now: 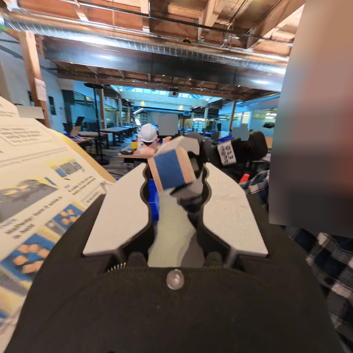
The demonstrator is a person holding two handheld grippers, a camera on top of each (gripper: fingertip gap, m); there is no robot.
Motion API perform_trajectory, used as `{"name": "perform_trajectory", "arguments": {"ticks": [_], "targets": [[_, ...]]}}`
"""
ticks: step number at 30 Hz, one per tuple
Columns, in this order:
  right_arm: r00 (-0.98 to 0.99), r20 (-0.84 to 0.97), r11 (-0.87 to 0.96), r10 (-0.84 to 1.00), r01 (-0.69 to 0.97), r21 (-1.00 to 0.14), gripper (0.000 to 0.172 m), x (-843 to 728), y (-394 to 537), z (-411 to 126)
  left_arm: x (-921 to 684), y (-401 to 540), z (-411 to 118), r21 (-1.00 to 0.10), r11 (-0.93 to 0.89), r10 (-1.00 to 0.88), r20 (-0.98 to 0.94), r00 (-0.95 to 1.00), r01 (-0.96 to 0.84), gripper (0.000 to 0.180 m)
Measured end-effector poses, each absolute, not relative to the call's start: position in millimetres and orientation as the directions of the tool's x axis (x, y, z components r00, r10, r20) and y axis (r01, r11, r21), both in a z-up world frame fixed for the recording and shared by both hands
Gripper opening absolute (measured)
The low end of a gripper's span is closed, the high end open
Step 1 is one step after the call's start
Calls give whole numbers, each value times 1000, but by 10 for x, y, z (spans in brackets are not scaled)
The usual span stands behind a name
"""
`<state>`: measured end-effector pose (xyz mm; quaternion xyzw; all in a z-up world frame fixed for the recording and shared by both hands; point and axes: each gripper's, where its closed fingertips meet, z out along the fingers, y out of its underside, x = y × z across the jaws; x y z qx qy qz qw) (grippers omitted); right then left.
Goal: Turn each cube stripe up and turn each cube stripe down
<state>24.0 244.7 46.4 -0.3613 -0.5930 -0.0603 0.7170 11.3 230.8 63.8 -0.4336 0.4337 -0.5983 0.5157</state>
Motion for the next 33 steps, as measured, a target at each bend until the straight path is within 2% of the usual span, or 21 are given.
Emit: {"name": "perform_trajectory", "arguments": {"ticks": [1, 4, 6, 9, 14, 18, 21, 32, 33], "targets": [[275, 890, 690, 364, 562, -456, 45, 384, 2544, 508, 65, 2337, 665, -971, -51, -998, 39, -56, 233, 50], [235, 823, 464, 517, 730, -501, 45, 1022, 2887, 474, -81, 2428, 735, -981, 85, -995, -72, 75, 175, 33], [230, 784, 297, 576, 835, -463, 46, 1566, 3081, 352, -162, 2510, 734, -984, 153, -977, -136, 164, 95, 16], [240, 738, 55, 631, 935, -351, 45, 2316, 3243, 92, -248, 2542, 783, -969, 245, -943, -229, 241, 36, 10], [321, 517, -261, 794, 947, -187, 46, 3100, 3294, -616, -238, 2466, 796, -947, 319, -913, -316, 259, -33, 10], [398, 263, -399, 879, 915, -52, 45, 3365, 3251, -1237, -192, 2447, 744, -945, 322, -912, -327, 247, -62, 10], [422, 137, -430, 896, 902, 32, 46, 3429, 3223, -1556, -203, 2490, 714, -942, 323, -907, -335, 256, -88, 10], [551, -117, -514, 826, 823, 241, 47, 3571, 3037, -2158, -359, 2539, 814, -944, 319, -900, -331, 283, -87, 10], [570, -116, -526, 813, 806, 273, 58, 3604, 3029, -2181, -369, 2542, 818, -943, 321, -898, -333, 287, -91, 10]]}}
